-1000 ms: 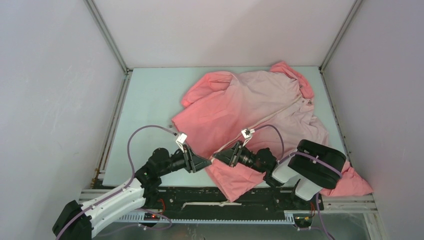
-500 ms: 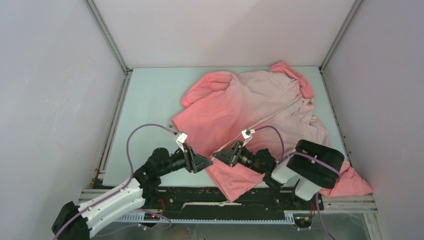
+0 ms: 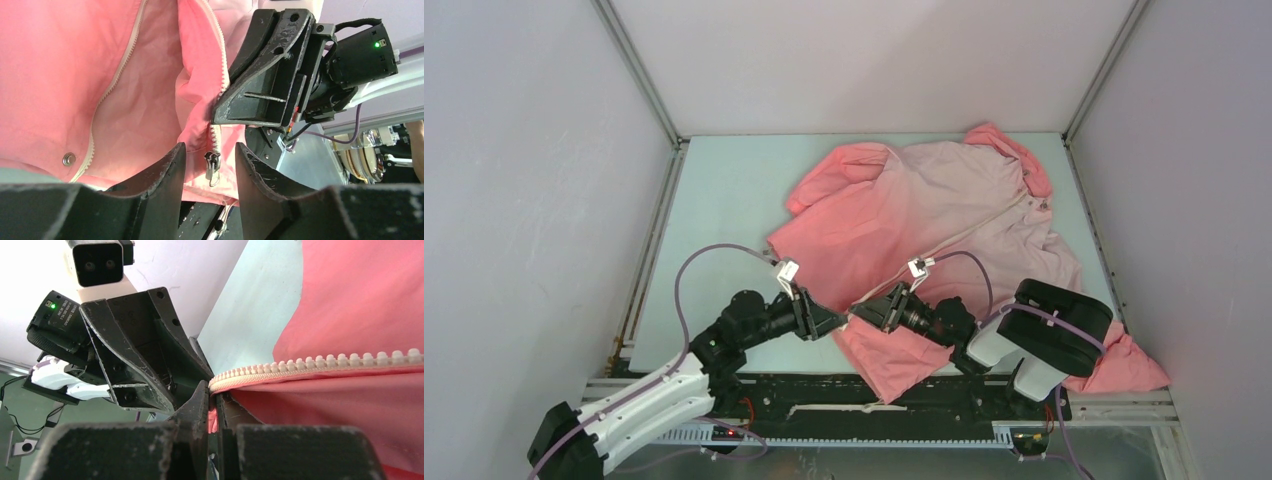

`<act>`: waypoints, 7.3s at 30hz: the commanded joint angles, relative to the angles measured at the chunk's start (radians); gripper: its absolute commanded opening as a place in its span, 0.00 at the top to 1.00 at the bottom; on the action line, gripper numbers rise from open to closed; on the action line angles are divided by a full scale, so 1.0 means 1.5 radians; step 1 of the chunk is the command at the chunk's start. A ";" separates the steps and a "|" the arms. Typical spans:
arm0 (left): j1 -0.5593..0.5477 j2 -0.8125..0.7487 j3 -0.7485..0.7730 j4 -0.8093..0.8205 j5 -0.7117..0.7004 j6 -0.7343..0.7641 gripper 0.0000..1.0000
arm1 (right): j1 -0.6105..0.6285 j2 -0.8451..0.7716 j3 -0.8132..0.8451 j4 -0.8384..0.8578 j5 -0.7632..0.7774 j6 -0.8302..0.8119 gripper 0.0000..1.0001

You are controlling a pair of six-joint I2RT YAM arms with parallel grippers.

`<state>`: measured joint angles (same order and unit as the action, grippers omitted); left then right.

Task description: Zip up the jacket

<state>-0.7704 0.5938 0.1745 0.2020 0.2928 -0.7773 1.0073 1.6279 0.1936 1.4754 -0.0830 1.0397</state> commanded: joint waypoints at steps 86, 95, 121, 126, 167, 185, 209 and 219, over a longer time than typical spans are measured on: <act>-0.117 0.036 0.069 -0.040 -0.049 0.161 1.00 | -0.182 -0.434 0.164 -0.788 -0.125 -0.132 0.26; -0.117 0.029 0.053 0.012 -0.017 0.140 1.00 | -0.151 -0.403 0.049 -0.522 -0.177 -0.036 0.17; -0.117 0.073 0.032 0.091 -0.003 0.113 1.00 | -0.094 -0.123 0.000 0.014 -0.247 0.104 0.36; -0.117 0.081 0.026 0.108 0.000 0.106 1.00 | -0.072 -0.106 0.006 0.028 -0.242 0.083 0.51; 0.131 0.020 0.012 -0.100 0.003 -0.150 0.29 | -0.003 -0.243 -0.030 -0.300 0.070 0.002 1.00; 0.145 0.139 0.036 -0.139 -0.094 -0.038 0.45 | 0.014 -0.334 -0.027 -0.436 0.153 0.007 1.00; 0.142 0.206 -0.009 0.239 0.039 -0.037 1.00 | 0.028 -0.316 0.037 -0.608 0.236 0.254 1.00; 0.088 0.145 -0.033 0.447 0.021 0.014 1.00 | 0.037 -0.344 0.054 -0.649 0.297 0.442 1.00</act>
<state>-0.5808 0.7944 0.1493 0.6533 0.3206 -0.8185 1.0588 1.1275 0.2260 0.5308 0.2768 1.5448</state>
